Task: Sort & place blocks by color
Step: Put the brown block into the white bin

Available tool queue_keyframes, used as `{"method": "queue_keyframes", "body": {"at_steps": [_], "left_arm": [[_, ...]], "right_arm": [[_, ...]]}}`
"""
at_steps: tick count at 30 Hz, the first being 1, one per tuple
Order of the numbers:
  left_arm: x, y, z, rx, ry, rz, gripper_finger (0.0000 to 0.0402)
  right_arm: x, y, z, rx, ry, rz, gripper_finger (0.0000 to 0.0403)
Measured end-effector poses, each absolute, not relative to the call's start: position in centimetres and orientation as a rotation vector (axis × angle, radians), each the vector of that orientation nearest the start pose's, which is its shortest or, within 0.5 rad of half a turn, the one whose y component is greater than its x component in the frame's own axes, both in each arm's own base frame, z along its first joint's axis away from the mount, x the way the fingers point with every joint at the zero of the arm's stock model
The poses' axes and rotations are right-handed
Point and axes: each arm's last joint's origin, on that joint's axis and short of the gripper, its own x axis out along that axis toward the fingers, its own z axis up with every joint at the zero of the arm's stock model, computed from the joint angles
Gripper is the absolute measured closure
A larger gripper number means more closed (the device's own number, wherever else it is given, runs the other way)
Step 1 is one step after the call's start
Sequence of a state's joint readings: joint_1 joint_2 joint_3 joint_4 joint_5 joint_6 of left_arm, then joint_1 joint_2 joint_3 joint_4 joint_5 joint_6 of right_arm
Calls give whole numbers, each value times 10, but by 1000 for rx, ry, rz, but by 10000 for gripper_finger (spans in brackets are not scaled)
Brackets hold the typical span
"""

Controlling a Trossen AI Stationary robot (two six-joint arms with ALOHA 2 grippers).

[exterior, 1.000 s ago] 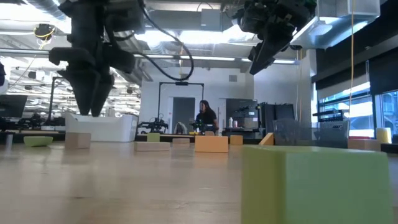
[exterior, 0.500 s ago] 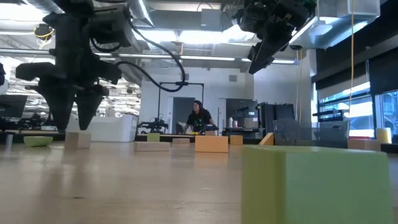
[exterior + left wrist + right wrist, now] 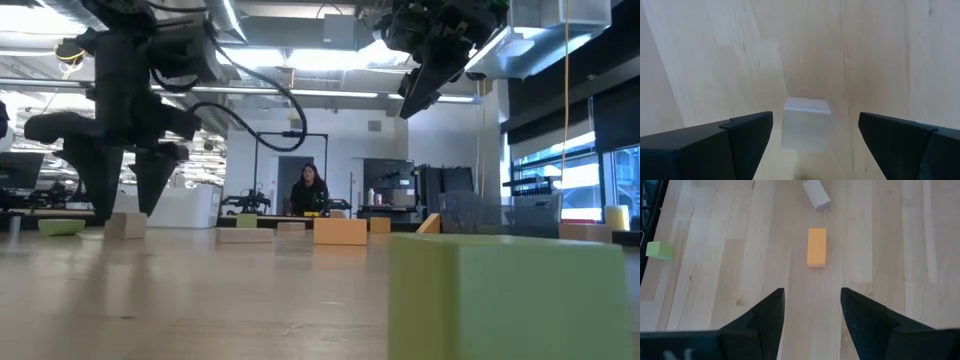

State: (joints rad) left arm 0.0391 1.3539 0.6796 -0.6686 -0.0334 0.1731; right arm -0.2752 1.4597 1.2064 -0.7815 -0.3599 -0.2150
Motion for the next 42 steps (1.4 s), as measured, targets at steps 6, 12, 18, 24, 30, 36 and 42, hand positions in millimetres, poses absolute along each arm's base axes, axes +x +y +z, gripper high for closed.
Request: {"method": "queue_keyframes", "body": {"at_steps": [6, 12, 18, 24, 30, 36, 42], "left_arm": [[217, 9, 154, 159, 1372, -69, 108], [219, 10, 145, 181, 1411, -90, 107], [221, 10, 140, 136, 1434, -61, 107], [222, 10, 139, 84, 1431, -18, 107], [222, 10, 139, 87, 1426, -15, 107], [222, 10, 140, 106, 1427, -6, 108], [222, 9, 139, 140, 1429, -21, 125]], "right_arm": [[283, -69, 281, 126, 965, 181, 208], [284, -70, 281, 125, 961, 181, 208], [283, -69, 281, 124, 962, 181, 208], [284, -69, 281, 123, 961, 182, 208], [284, -69, 281, 122, 961, 182, 208], [283, -70, 281, 122, 961, 182, 208], [283, -69, 281, 124, 962, 181, 208]]}}
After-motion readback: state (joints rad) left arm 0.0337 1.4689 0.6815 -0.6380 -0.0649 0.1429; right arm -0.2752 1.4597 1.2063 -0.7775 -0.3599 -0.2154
